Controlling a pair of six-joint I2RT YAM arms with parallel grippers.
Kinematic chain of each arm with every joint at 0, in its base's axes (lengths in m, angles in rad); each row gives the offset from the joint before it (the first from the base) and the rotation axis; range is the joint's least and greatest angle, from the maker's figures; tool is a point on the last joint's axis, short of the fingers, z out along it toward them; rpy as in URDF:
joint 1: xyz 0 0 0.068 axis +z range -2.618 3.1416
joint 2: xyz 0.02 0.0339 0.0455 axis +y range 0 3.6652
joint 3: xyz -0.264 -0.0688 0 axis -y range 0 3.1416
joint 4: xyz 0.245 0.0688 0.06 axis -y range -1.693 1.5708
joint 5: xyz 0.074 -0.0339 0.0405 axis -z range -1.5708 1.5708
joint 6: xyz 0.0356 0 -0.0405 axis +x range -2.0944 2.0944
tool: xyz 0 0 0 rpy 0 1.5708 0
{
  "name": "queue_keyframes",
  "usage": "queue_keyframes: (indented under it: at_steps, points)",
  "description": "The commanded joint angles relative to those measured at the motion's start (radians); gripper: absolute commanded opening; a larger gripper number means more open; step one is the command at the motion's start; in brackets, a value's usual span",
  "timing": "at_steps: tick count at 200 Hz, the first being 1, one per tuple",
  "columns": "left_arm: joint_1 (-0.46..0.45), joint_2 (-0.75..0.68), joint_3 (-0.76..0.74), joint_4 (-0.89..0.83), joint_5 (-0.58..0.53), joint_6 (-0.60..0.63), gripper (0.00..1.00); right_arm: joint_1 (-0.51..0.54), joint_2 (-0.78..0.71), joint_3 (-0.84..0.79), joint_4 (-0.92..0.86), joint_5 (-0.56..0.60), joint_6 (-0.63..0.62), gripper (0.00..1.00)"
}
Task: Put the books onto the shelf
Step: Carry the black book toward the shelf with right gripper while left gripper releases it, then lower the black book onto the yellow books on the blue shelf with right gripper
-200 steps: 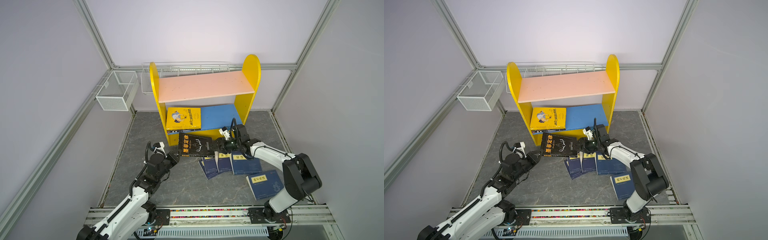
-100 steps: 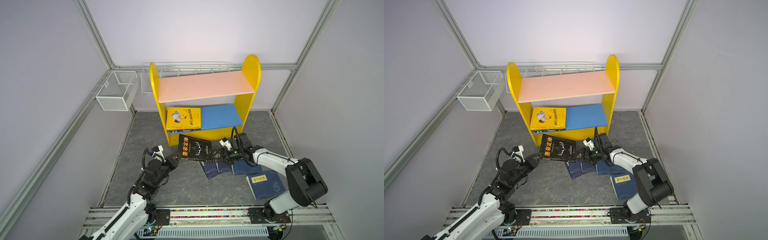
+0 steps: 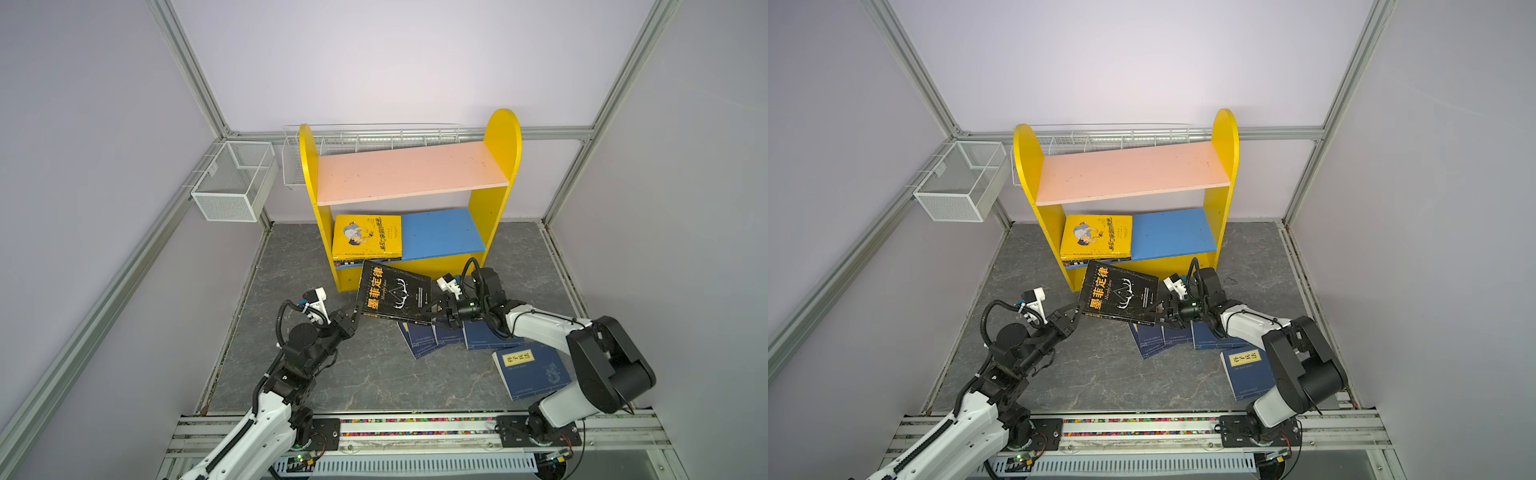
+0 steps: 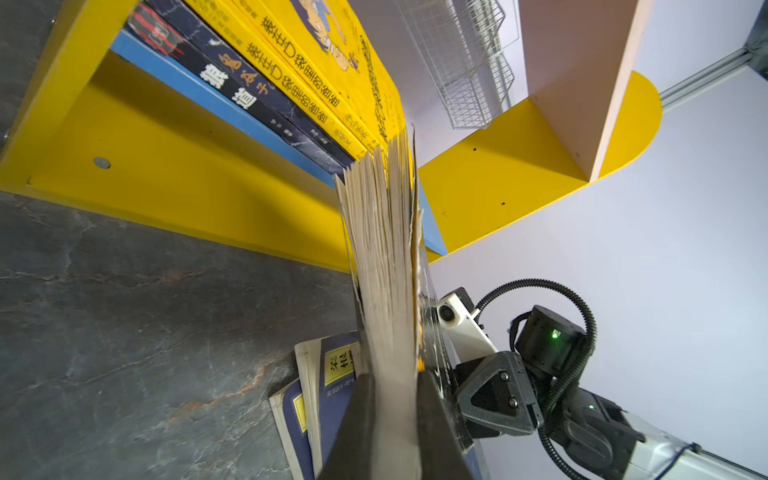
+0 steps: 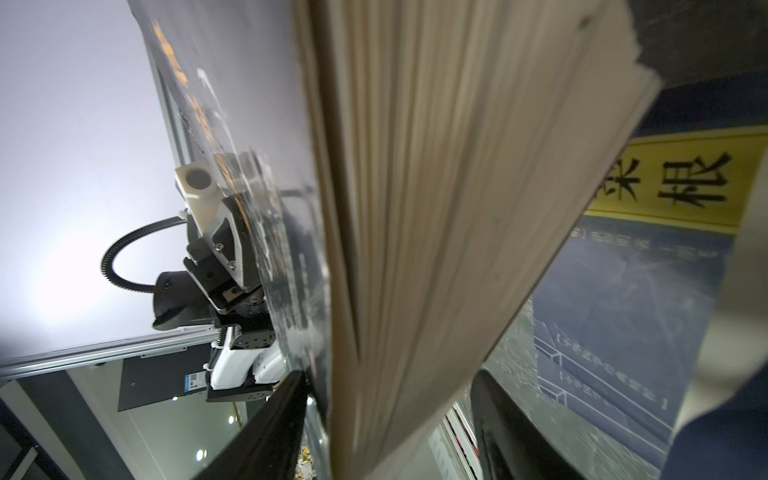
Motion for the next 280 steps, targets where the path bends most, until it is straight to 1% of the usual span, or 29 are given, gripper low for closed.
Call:
queue_keyframes:
  at_steps: [1, 18, 36, 53, 56, 67, 78, 89, 99, 109, 120, 130, 139, 144, 151, 158, 172, 183, 200, 214, 226, 240, 259, 271, 274, 280]
  points:
    - [-0.013, -0.044, -0.014, 0.184, 0.003, 0.004, 0.00, 0.002, -0.011, -0.054, 0.286, -0.036, 0.202, 0.65]
    - [-0.027, -0.065, -0.013, 0.191, -0.011, 0.026, 0.00, 0.003, 0.000, -0.088, 0.445, -0.026, 0.307, 0.63]
    - [-0.044, -0.077, -0.013, 0.173, -0.030, 0.046, 0.00, 0.008, 0.024, -0.104, 0.630, -0.019, 0.429, 0.58]
    - [-0.050, -0.073, -0.010, 0.163, -0.039, 0.049, 0.00, 0.018, 0.053, -0.103, 0.796, -0.010, 0.537, 0.45]
    - [-0.052, -0.071, -0.010, 0.162, -0.039, 0.049, 0.00, 0.019, 0.057, -0.102, 0.821, -0.008, 0.579, 0.43]
    - [-0.053, -0.063, -0.009, 0.159, -0.041, 0.049, 0.00, 0.020, 0.067, -0.100, 0.899, 0.007, 0.644, 0.35]
    - [-0.056, -0.052, -0.003, 0.149, -0.041, 0.049, 0.00, 0.020, 0.064, -0.092, 0.941, 0.020, 0.677, 0.25]
    - [-0.060, -0.043, 0.009, 0.128, -0.040, 0.057, 0.00, 0.020, 0.046, -0.076, 0.928, 0.032, 0.674, 0.18]
    - [-0.063, -0.034, 0.023, 0.099, -0.042, 0.065, 0.00, 0.020, 0.020, -0.058, 0.864, 0.036, 0.636, 0.15]
    - [-0.066, -0.025, 0.036, 0.075, -0.042, 0.070, 0.00, 0.019, -0.022, -0.034, 0.739, 0.040, 0.542, 0.13]
    - [-0.067, -0.020, 0.047, 0.053, -0.049, 0.070, 0.12, 0.019, -0.081, 0.004, 0.511, 0.050, 0.383, 0.11]
    - [-0.067, -0.020, 0.050, 0.047, -0.050, 0.069, 0.30, 0.019, -0.137, 0.060, 0.254, 0.064, 0.210, 0.09]
    - [-0.067, -0.023, 0.053, 0.037, -0.054, 0.065, 0.43, 0.017, -0.177, 0.119, 0.035, 0.082, 0.054, 0.08]
    - [-0.067, -0.024, 0.054, 0.030, -0.058, 0.063, 0.49, 0.014, -0.191, 0.146, -0.045, 0.088, -0.006, 0.07]
    - [-0.067, -0.029, 0.056, 0.019, -0.058, 0.062, 0.57, 0.006, -0.202, 0.170, -0.104, 0.084, -0.051, 0.07]
    - [-0.067, -0.034, 0.059, 0.004, -0.060, 0.063, 0.62, -0.010, -0.209, 0.194, -0.114, 0.068, -0.057, 0.07]
    - [-0.068, -0.049, 0.063, -0.027, -0.067, 0.066, 0.68, -0.041, -0.215, 0.216, -0.083, 0.038, -0.032, 0.07]
    - [-0.068, -0.069, 0.063, -0.059, -0.083, 0.064, 0.73, -0.063, -0.217, 0.240, -0.094, 0.032, -0.039, 0.07]
    - [-0.067, -0.106, 0.076, -0.179, -0.156, 0.050, 0.80, -0.083, -0.196, 0.291, -0.122, 0.026, -0.064, 0.07]
    - [-0.067, -0.126, 0.094, -0.338, -0.262, 0.021, 0.80, -0.092, -0.158, 0.339, -0.125, 0.030, -0.082, 0.07]
    - [-0.067, -0.131, 0.106, -0.478, -0.357, -0.017, 0.81, -0.094, -0.117, 0.398, -0.167, 0.045, -0.127, 0.07]
    - [-0.067, -0.130, 0.102, -0.576, -0.421, -0.063, 0.80, -0.093, -0.066, 0.468, -0.205, 0.062, -0.181, 0.07]
    - [-0.067, -0.132, 0.076, -0.622, -0.455, -0.128, 0.80, -0.094, 0.014, 0.550, -0.207, 0.072, -0.215, 0.07]
    - [-0.067, -0.133, 0.051, -0.607, -0.453, -0.140, 0.80, -0.094, 0.070, 0.599, -0.191, 0.071, -0.217, 0.07]
    - [-0.068, -0.133, 0.045, -0.599, -0.452, -0.167, 0.80, -0.091, 0.085, 0.611, -0.184, 0.068, -0.214, 0.07]
    - [-0.068, -0.132, 0.035, -0.586, -0.448, -0.180, 0.80, -0.090, 0.112, 0.634, -0.175, 0.070, -0.209, 0.07]
